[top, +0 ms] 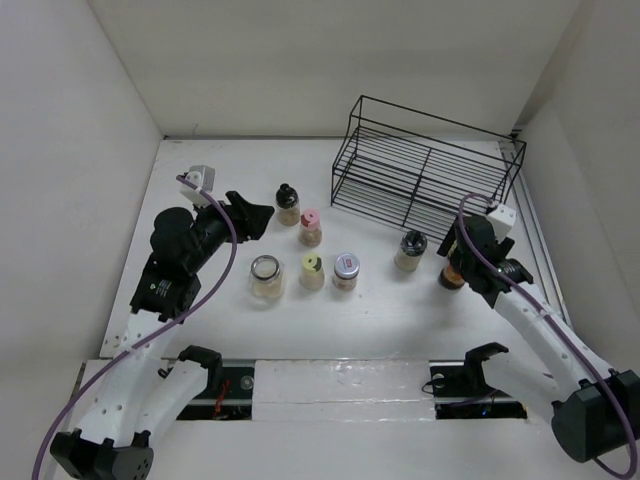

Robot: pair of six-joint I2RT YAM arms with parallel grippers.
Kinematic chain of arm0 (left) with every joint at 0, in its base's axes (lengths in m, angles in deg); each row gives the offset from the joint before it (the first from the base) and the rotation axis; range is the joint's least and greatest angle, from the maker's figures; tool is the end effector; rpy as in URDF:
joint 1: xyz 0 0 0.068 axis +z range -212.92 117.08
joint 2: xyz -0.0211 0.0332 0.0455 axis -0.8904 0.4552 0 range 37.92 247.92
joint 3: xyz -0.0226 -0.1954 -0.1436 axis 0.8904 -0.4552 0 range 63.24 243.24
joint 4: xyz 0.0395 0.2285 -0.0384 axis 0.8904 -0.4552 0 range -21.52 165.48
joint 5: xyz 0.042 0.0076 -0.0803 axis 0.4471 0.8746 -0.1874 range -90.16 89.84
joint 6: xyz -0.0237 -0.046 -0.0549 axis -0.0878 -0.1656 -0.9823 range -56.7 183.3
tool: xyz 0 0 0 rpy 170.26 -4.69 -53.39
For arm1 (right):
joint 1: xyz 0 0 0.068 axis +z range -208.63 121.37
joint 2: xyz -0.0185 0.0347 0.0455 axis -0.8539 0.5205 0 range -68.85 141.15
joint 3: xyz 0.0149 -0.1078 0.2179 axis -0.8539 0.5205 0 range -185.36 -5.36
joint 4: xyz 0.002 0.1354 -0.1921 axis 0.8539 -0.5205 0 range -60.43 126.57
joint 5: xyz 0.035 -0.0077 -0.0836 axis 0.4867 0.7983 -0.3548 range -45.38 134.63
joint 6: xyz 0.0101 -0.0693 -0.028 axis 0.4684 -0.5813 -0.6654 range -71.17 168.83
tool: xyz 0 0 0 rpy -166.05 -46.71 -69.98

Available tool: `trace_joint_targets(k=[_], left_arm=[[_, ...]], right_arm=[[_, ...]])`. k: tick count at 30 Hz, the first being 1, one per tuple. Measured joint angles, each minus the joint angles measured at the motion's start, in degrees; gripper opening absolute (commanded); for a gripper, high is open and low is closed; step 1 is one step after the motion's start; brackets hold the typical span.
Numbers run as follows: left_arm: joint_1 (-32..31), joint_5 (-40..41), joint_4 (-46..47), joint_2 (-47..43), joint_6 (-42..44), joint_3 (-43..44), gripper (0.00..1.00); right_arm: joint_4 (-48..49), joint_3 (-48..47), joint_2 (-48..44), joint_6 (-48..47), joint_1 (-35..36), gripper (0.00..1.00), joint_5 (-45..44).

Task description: Organize the condiment bottles

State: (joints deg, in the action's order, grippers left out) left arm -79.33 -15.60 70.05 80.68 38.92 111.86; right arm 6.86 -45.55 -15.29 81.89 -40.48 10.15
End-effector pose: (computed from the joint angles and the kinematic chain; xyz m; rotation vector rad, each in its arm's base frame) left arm 0.1804 -0.0708 0.3548 0.1069 1.6124 -0.7656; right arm 0.1997 0.0275 0.2234 0.5676 2.1003 -0.1989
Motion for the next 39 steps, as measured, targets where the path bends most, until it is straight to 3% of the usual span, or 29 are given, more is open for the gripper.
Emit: trace_joint_targets(k=[6, 8, 12, 21, 26, 31, 36, 39], left_arm=[[0.00, -0.28, 0.00, 0.28, 0.00, 0.00, 0.61], [0.00, -0.50, 0.00, 0.28, 0.00, 0.00, 0.61], [0.00, -0.68, 0.00, 0.26, -0.02, 0.00, 0.61], [0.00, -1.05, 0.04, 0.24, 0.00, 0.00, 0.61], [0.00, -1.11, 0.04, 0.44, 0.02, 0.00, 0.60], [0.00, -1.11, 0.04, 0.81, 0.04, 0.00, 0.60], [0.00, -1.11, 0.04, 1.33, 0.11, 0.00, 0.60], [0.00, -1.14, 0.04, 1.38, 0.11, 0.00, 0.60]], right_arm=[[1.16, 1.79, 0.42, -0.33, -0.74, 0.86, 2.71], [1.33, 1.84, 0.31, -0.39, -0.85, 0.72, 3.13], [1.88, 2.51, -0.90, -0.44, -0.87, 0.61, 3.56], [-6.93, -0.15, -8.44, -0.92, 2.05, 0.56, 4.94], [-10.78, -14.58, -11.08, -3.67, 3.54, 0.56, 7.37], [-5.75, -29.44, -5.92, -7.50, 3.69, 0.56, 13.38], [-1.95, -46.25, 9.97, -12.22, 3.69, 0.56, 21.11], [-0.50, -59.49, 24.17, -14.40, 3.69, 0.56, 26.10]])
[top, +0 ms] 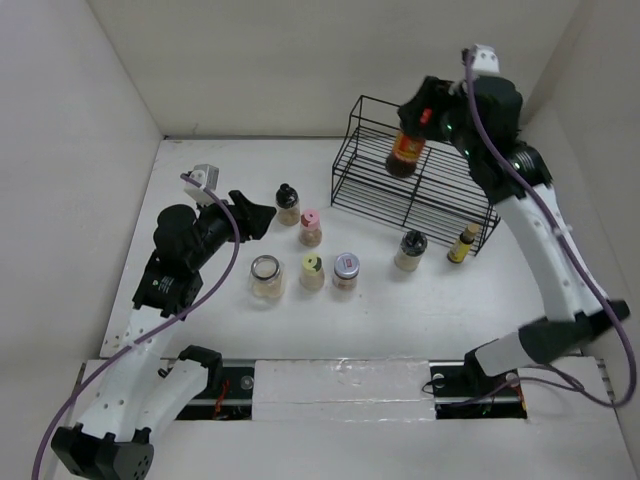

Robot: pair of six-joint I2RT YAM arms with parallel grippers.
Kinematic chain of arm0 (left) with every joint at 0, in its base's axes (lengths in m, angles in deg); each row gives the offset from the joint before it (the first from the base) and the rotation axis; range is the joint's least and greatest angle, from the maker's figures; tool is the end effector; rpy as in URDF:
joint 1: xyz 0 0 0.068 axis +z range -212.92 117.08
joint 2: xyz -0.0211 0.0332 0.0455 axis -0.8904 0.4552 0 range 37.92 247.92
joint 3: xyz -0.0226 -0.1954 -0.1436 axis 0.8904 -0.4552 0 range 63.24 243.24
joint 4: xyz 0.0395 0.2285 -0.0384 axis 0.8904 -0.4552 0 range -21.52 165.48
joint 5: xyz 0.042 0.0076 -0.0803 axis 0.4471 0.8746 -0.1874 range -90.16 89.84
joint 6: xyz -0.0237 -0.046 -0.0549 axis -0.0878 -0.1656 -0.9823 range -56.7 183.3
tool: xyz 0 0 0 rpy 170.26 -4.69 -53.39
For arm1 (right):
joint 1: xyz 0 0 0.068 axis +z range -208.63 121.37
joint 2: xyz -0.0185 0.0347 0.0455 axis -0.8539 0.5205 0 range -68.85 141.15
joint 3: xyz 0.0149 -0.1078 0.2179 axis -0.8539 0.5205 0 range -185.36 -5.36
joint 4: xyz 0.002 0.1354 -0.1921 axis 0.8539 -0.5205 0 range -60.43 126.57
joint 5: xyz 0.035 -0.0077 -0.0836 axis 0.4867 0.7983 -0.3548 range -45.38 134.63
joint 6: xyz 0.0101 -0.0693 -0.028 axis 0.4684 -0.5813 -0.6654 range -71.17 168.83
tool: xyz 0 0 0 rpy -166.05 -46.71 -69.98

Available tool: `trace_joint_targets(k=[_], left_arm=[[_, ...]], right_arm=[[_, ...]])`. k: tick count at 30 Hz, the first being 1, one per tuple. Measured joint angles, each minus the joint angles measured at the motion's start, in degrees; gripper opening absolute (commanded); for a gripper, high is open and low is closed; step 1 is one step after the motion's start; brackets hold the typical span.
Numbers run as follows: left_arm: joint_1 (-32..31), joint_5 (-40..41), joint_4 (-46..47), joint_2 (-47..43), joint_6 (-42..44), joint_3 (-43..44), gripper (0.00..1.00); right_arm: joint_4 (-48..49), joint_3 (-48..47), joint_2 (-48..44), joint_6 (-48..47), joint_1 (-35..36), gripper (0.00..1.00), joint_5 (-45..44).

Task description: Organize the condiment bottles

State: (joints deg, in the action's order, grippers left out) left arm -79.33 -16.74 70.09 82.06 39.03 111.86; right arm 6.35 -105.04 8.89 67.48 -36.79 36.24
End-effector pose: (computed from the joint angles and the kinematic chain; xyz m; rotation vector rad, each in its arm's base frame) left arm 0.1853 -0.0735 0.3507 0.1211 1.6370 -0.7779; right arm 0.2675 0.0972 0.4587 0.0614 1.7288 0.3981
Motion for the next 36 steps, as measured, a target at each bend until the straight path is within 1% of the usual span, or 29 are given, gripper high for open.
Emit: trace_joint_targets(k=[4, 7, 9, 11, 17, 22, 29, 36], left_arm=[[0.00, 0.00, 0.13, 0.07, 0.00, 0.00, 0.60], [0.00, -0.35, 0.42, 0.35, 0.00, 0.00, 0.60], [0.00, -0.59, 0.46, 0.74, 0.02, 0.00, 0.60], [0.00, -0.85, 0.46, 1.22, 0.02, 0.00, 0.60], [0.00, -1.27, 0.46, 2.25, 0.02, 0.00, 0.60], [0.04, -2.08, 0.46, 2.71, -0.02, 0.00, 0.60], [0.07, -2.86, 0.85, 3.15, -0.02, 0.00, 0.60], [0.07, -2.95, 0.92, 3.32, -0.02, 0.00, 0.60]], right_arm=[[1.18, -18.27, 18.27, -2.36, -0.07, 0.56, 5.03], [1.66, -29.55, 29.38, -3.45, -0.61, 0.56, 7.58], [2.89, -33.20, 34.18, -3.74, -1.22, 0.56, 8.92], [4.52, -34.23, 37.29, -3.89, -1.88, 0.56, 9.35], [5.53, -36.17, 41.51, -3.30, -3.85, 0.55, 10.14], [8.07, -37.16, 41.68, -2.16, -5.29, 0.53, 10.67], [15.23, -36.59, 41.57, 0.87, -7.52, 0.53, 10.86], [16.94, -36.35, 41.75, 1.22, -8.39, 0.53, 9.33]])
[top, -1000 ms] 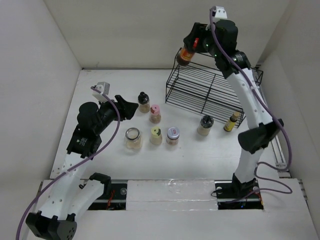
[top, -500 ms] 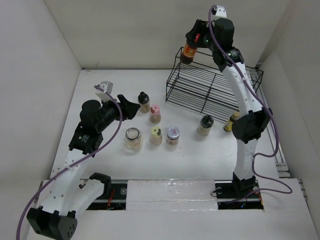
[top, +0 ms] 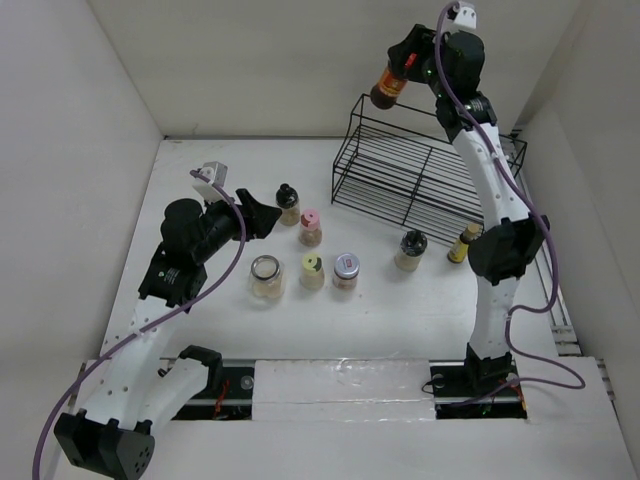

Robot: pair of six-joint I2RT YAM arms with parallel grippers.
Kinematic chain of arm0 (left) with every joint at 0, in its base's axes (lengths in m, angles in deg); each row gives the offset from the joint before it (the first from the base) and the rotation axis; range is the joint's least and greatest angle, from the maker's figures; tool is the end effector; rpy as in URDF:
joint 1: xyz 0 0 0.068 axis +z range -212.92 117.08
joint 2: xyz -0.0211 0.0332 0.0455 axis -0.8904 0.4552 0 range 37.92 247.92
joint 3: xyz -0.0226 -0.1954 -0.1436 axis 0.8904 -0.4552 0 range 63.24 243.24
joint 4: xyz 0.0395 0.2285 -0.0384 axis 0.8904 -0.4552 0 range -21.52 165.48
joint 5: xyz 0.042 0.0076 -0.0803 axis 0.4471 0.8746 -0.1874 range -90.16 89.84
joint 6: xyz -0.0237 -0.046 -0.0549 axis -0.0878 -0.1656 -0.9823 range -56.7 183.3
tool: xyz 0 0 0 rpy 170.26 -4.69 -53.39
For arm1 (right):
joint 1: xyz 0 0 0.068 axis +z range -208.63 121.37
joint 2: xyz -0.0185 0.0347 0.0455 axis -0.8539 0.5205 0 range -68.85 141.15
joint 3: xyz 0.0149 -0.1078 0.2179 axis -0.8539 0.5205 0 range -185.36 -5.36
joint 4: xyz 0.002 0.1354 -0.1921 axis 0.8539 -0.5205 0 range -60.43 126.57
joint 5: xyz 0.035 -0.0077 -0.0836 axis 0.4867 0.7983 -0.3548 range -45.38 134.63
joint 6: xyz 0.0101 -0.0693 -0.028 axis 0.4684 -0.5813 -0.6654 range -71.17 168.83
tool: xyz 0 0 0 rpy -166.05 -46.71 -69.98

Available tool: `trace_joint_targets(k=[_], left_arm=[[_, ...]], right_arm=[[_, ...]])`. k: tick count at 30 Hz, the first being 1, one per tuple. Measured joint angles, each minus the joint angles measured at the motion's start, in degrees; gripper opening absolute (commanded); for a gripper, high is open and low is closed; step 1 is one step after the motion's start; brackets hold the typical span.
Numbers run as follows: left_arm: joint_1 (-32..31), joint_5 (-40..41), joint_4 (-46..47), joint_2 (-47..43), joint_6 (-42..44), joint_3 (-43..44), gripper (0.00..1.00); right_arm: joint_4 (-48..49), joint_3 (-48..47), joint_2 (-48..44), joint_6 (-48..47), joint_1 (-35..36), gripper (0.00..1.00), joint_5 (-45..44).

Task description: Organize the condiment bottles

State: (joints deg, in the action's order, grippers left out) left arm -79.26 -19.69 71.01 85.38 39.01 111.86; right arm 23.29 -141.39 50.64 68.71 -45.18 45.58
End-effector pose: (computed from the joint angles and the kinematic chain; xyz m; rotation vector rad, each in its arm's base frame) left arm 0.1966 -0.0798 0.3422 0.1546 1.6821 -0.8155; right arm 0.4501 0.1087 0.4439 0.0725 1.5310 0.4777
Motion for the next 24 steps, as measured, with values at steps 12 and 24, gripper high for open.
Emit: trace_joint_targets(k=[12, 24], left_arm=[[0.00, 0.00, 0.35, 0.00, 0.00, 0.00, 0.60], [0.04, 0.00, 0.37, 0.00, 0.00, 0.00, 0.60]], right_arm=[[2.78, 8.68, 0.61, -6.54, 2.80, 0.53, -4.90], [2.10, 11.65, 2.47, -12.96, 5.11, 0.62, -7.87]])
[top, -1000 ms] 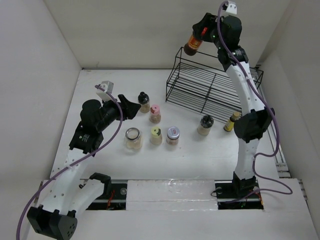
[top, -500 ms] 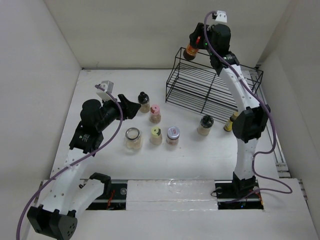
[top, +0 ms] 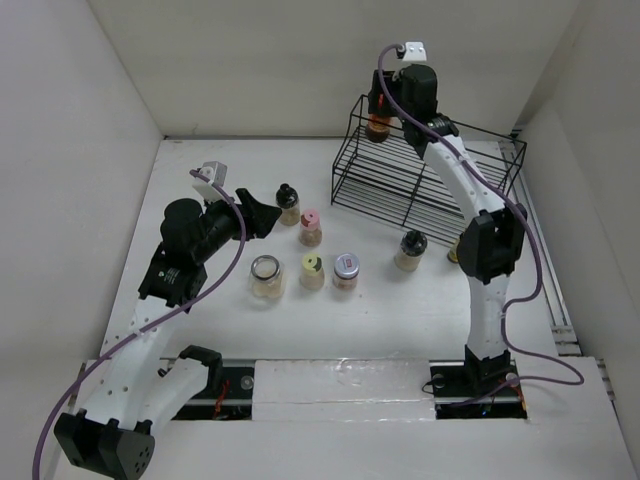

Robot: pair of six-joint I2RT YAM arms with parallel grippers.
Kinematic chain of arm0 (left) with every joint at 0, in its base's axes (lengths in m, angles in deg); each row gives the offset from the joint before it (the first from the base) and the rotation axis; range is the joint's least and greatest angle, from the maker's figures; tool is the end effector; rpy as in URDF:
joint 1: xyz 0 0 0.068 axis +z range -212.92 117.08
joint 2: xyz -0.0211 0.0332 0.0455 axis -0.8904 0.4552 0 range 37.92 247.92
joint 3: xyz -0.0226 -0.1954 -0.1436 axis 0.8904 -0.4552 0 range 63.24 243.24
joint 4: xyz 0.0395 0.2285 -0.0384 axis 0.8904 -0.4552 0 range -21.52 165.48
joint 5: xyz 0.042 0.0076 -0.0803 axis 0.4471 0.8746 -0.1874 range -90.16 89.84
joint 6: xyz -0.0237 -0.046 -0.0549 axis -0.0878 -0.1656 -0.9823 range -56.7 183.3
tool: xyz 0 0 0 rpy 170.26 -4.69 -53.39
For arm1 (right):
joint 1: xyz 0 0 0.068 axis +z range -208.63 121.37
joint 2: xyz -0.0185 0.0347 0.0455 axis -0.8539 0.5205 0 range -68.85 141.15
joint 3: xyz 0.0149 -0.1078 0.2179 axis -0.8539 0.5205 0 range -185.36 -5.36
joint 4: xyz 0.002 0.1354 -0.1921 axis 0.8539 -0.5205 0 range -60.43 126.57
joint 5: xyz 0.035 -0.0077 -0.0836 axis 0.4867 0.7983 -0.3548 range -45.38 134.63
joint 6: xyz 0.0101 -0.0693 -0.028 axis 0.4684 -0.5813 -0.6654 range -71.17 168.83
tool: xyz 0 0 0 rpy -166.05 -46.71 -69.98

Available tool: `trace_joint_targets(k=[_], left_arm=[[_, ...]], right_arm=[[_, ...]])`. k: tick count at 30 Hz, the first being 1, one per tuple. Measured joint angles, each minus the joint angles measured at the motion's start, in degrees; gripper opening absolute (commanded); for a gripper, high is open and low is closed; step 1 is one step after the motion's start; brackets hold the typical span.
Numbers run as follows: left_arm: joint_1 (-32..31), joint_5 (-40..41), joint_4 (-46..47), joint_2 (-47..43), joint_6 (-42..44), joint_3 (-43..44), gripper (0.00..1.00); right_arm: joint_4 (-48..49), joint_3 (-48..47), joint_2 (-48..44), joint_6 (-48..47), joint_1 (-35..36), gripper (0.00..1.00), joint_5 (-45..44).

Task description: Organize the condiment bottles

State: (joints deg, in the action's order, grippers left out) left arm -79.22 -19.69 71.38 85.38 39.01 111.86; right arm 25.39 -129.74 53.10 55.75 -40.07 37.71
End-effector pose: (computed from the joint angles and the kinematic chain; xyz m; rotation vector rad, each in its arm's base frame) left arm 0.1967 -0.0797 0.3430 0.1551 1.6754 -0.8152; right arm 0.4699 0.1497 0.3600 -0.0860 1.7253 0.2248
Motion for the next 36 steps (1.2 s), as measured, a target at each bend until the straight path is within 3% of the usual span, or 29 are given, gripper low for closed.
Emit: trace_joint_targets(k=[6, 15, 20, 22, 24, 25, 27, 29, 32, 34, 36], left_arm=[[0.00, 0.00, 0.00, 0.00, 0.00, 0.00, 0.60], [0.00, 0.00, 0.00, -0.02, 0.00, 0.00, 0.60], [0.00, 0.00, 0.00, -0.02, 0.00, 0.00, 0.60], [0.00, 0.00, 0.00, -0.02, 0.00, 0.00, 0.60], [0.00, -0.09, 0.00, -0.02, 0.00, 0.00, 0.60], [0.00, -0.20, 0.00, -0.02, 0.00, 0.00, 0.60], [0.00, -0.44, 0.00, -0.02, 0.00, 0.00, 0.60], [0.00, -0.70, 0.00, 0.00, 0.00, 0.00, 0.60], [0.00, -0.83, 0.00, 0.00, -0.02, 0.00, 0.59], [0.00, -0.92, 0.00, 0.04, -0.02, 0.00, 0.59], [0.00, -1.09, 0.02, 0.17, 0.00, 0.00, 0.59]], right_arm=[[0.09, 0.00, 2.14, -1.25, 0.87, 0.72, -0.61], [2.38, -0.57, 2.80, -1.62, 1.73, 0.97, -1.29], [2.01, -0.79, 0.76, -1.75, 1.77, 0.98, -1.27], [1.81, 0.83, -2.58, -1.95, 1.77, 0.83, -1.31], [1.44, 5.11, -8.68, -2.10, 1.77, 0.58, -1.97], [2.29, 9.49, -13.46, -1.84, 1.77, 0.28, -2.73], [3.10, 20.06, -24.70, -0.20, 1.79, 0.16, -4.63], [5.05, 31.41, -36.37, 1.66, 1.99, 0.16, -6.80], [7.89, 49.72, -52.52, 5.09, 3.32, 0.40, -11.85], [7.28, 57.88, -57.79, 6.73, 4.72, 0.43, -14.21], [5.05, 62.86, -58.42, 8.13, 5.99, 0.54, -15.41]])
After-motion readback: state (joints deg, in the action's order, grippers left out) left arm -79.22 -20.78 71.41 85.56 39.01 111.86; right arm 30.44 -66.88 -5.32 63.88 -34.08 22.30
